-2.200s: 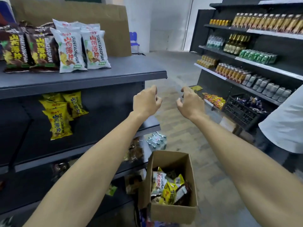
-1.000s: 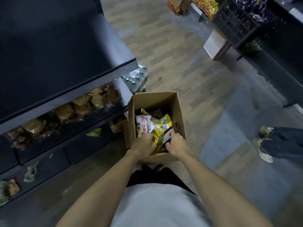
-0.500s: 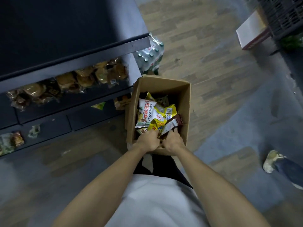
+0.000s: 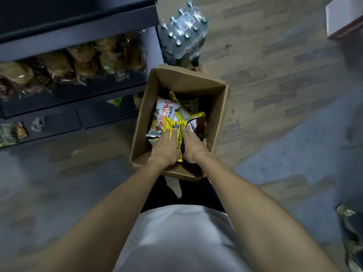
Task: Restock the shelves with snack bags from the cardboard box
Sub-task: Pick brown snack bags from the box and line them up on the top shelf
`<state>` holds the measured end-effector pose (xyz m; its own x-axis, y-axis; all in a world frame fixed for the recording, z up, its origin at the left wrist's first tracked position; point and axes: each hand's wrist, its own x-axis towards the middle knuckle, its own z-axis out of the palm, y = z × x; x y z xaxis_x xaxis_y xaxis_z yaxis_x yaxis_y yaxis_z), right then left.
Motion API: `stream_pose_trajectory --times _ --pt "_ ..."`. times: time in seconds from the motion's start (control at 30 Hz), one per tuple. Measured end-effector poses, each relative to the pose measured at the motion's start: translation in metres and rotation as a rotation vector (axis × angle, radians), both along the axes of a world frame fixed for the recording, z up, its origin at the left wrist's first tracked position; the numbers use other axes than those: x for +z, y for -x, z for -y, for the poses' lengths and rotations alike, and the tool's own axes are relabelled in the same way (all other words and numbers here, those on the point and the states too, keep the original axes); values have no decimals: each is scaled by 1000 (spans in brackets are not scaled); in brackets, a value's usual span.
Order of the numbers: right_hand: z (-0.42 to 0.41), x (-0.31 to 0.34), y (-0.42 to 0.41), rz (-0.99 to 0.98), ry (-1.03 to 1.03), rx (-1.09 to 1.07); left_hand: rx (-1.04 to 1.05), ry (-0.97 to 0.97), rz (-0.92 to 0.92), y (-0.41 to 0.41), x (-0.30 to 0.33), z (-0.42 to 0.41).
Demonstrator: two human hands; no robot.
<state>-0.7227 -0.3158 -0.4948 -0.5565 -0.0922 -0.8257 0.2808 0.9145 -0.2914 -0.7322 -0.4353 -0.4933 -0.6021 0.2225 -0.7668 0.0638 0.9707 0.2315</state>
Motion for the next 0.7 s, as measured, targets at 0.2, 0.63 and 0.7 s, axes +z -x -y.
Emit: stream_pose_trajectory --times 0.2,0.63,0.7 --pt "7 -20 8 18 163 -41 21 123 -162 9 -27 -12" --pt "34 -26 -4 -609 163 -443 319 -109 -148 25 -5 28" --pt "32 -25 1 -661 143 -567 337 -148 -190 28 4 37"
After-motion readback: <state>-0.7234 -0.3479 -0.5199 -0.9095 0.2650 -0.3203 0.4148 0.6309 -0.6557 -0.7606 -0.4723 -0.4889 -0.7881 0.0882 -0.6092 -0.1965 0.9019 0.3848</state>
